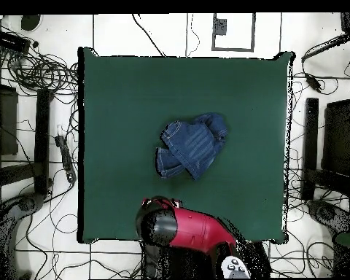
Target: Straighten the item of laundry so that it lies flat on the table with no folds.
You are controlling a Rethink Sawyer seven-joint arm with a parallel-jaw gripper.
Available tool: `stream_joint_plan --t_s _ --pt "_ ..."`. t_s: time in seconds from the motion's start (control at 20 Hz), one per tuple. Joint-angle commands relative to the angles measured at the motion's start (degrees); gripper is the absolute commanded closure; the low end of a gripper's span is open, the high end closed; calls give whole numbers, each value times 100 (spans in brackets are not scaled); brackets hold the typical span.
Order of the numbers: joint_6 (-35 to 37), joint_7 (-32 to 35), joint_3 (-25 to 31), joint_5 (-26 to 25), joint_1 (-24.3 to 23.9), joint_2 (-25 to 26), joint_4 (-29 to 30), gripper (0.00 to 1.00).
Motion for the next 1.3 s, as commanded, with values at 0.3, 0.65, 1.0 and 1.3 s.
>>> stream_joint_plan --t_s 0.3,0.65,1.0,1.3 --pt "-304 840 530 -19 136 494 -240 100" --pt "-8 824 500 102 206 640 -622 100" --pt "144 883 446 166 321 686 -807 100" --pt "222 875 336 163 420 914 -1103 100"
